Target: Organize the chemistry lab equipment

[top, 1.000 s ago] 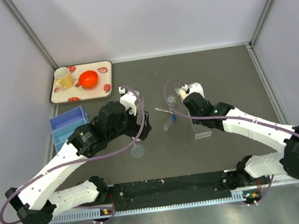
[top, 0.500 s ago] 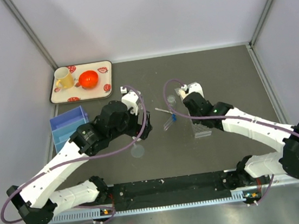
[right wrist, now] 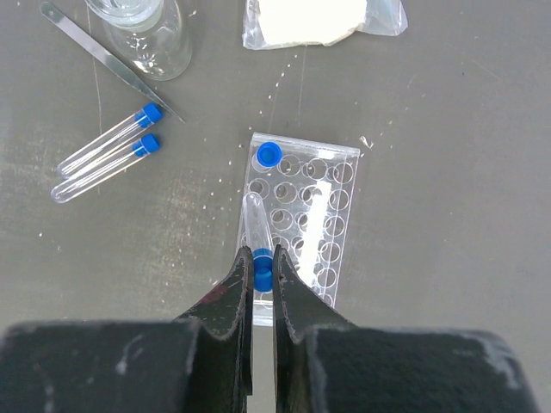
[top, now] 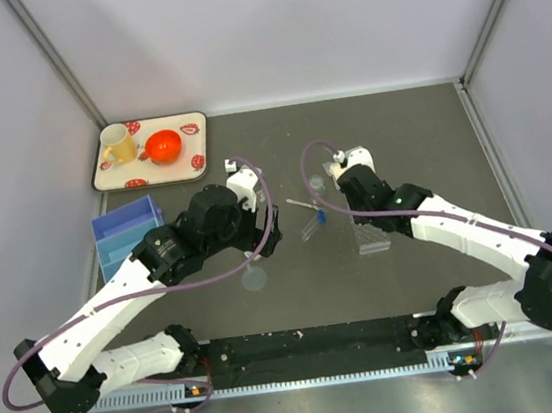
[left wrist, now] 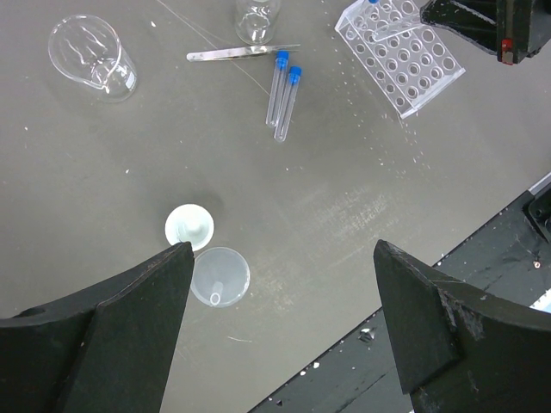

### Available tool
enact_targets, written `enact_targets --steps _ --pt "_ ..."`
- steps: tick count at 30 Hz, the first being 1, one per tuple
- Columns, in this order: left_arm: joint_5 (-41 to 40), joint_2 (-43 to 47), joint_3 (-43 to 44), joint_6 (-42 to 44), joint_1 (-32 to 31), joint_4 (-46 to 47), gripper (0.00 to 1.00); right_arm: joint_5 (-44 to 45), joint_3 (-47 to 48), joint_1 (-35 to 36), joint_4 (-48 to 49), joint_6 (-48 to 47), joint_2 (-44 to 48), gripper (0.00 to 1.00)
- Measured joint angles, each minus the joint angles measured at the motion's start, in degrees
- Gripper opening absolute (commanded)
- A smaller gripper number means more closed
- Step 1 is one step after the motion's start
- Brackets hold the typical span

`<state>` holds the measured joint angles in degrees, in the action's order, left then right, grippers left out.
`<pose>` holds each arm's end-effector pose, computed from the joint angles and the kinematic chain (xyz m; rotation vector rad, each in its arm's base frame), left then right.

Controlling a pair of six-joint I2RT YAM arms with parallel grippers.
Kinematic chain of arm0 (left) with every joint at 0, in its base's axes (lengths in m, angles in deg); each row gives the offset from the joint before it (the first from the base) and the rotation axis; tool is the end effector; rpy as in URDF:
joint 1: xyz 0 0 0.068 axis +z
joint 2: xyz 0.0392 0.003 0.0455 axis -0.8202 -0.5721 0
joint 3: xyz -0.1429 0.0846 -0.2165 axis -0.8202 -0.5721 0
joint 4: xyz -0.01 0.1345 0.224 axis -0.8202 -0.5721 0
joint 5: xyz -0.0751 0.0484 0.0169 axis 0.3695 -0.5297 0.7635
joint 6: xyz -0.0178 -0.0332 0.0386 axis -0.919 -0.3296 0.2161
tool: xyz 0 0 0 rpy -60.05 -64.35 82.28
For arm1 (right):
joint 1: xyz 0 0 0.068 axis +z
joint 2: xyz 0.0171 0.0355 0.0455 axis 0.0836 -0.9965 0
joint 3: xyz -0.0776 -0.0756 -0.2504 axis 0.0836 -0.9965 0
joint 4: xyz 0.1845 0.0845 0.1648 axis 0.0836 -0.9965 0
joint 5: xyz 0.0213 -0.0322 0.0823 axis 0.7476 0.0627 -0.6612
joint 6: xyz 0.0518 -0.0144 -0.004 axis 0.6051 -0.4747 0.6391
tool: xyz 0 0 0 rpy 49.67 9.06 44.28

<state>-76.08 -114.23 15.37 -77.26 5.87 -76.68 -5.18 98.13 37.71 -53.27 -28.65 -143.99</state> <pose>0.1414 -0.1588 0.3563 0.5850 2.1650 -0.5269 0.2017 0.1633 0.2613 -0.2857 2.3172 -0.0435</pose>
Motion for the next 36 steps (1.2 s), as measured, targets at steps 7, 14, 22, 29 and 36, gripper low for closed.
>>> enact_targets --steps 7,14,22,29,36 --pt "0.0 -0.4 0.0 0.0 0.0 0.1 0.91 0.0 1.2 0.0 -0.7 -0.8 0.0 0.0" --pt "0.0 -0.4 0.0 0.2 0.0 0.2 0.91 0.1 2.4 0.0 -0.9 -0.8 -0.8 0.0" --pt "0.0 -0.4 0.0 0.3 0.0 0.2 0.91 0.0 2.7 -0.9 -0.7 -0.8 -2.3 0.0" --pt "0.0 -0.4 0.0 0.3 0.0 0.2 0.91 -0.3 2.7 -1.9 -0.4 -0.8 -2.3 0.0" --pt "0.0 -0.4 0.0 0.3 0.0 0.2 0.91 -0.9 2.5 -2.2 -0.1 -0.8 -2.3 0.0"
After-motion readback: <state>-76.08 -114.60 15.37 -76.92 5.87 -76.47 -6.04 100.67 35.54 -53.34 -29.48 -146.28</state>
